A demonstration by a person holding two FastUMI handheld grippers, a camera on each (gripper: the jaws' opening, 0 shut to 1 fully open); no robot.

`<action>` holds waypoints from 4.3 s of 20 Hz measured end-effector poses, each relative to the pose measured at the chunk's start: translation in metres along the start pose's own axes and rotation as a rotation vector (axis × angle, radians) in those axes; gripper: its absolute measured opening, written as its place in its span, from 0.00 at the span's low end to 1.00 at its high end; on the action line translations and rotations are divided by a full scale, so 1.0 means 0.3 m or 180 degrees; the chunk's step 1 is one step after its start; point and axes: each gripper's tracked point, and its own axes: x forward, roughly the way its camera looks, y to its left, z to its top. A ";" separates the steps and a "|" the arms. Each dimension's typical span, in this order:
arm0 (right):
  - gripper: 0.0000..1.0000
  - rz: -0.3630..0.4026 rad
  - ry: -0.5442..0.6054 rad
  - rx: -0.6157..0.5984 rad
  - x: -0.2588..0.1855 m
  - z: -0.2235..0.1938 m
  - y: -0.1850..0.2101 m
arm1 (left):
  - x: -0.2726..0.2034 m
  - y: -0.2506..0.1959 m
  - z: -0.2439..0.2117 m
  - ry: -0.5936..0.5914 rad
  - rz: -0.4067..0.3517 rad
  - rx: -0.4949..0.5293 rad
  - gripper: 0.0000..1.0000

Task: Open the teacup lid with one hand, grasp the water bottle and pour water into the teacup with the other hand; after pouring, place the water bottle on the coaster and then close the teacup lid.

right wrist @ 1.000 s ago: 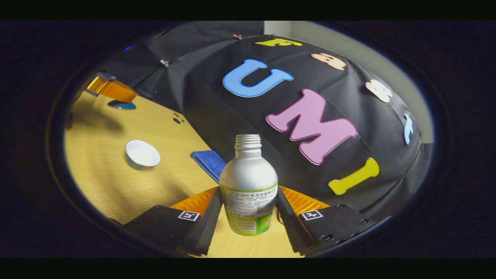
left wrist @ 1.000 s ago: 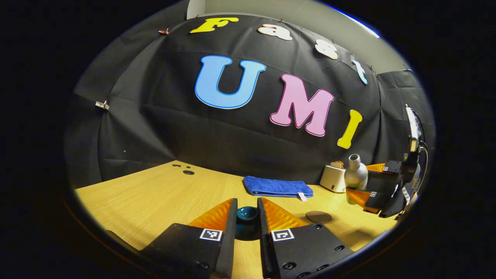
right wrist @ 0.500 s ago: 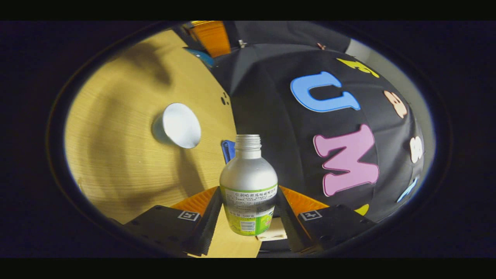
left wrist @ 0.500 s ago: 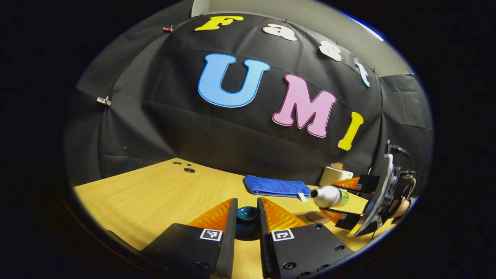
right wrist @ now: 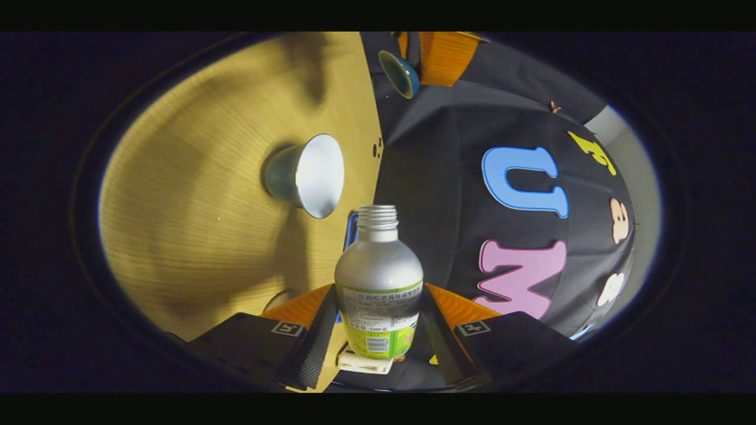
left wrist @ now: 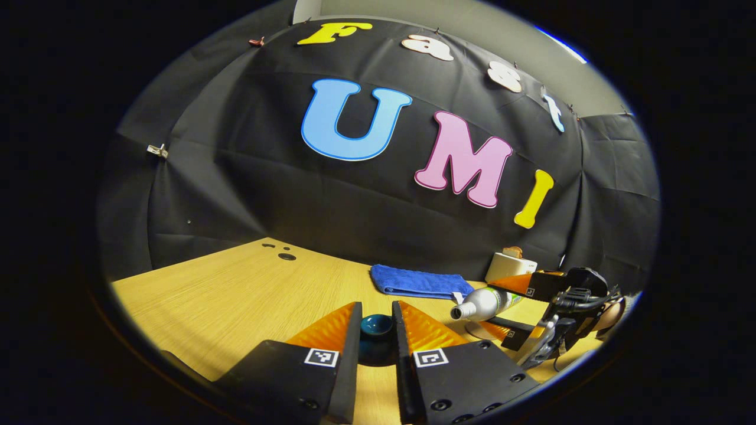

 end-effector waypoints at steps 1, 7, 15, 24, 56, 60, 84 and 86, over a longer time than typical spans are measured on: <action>0.81 0.0011 0.0003 -0.0083 -0.002 -0.006 -0.002 | 0.000 0.004 -0.002 0.0000 0.0009 0.0004 0.32; 0.78 -0.0008 -0.0043 -0.0496 -0.011 -0.002 0.020 | 0.003 0.005 -0.008 0.0019 0.0011 -0.0001 0.31; 0.78 -0.0033 -0.0045 -0.0867 0.003 0.000 -0.020 | 0.002 0.010 -0.009 0.0032 0.0001 -0.0050 0.31; 0.78 -0.0134 -0.0052 -0.1195 0.017 0.011 -0.071 | 0.004 0.016 -0.006 0.0035 0.0010 -0.0049 0.31; 0.77 -0.0749 -0.0330 -0.2526 -0.017 0.149 -0.316 | 0.003 0.055 -0.011 0.0052 0.0009 -0.0172 0.32; 0.77 -0.0370 -0.0254 -0.1815 0.000 0.099 -0.230 | 0.000 0.057 -0.005 0.0031 0.0025 -0.0152 0.32; 0.78 0.0548 -0.1240 0.5629 -0.139 0.145 -0.075 | 0.000 0.041 -0.010 0.0036 0.0054 -0.0051 0.32; 0.78 0.0505 -0.1186 0.5695 -0.138 0.148 -0.069 | 0.001 0.043 -0.011 0.0043 0.0054 -0.0043 0.32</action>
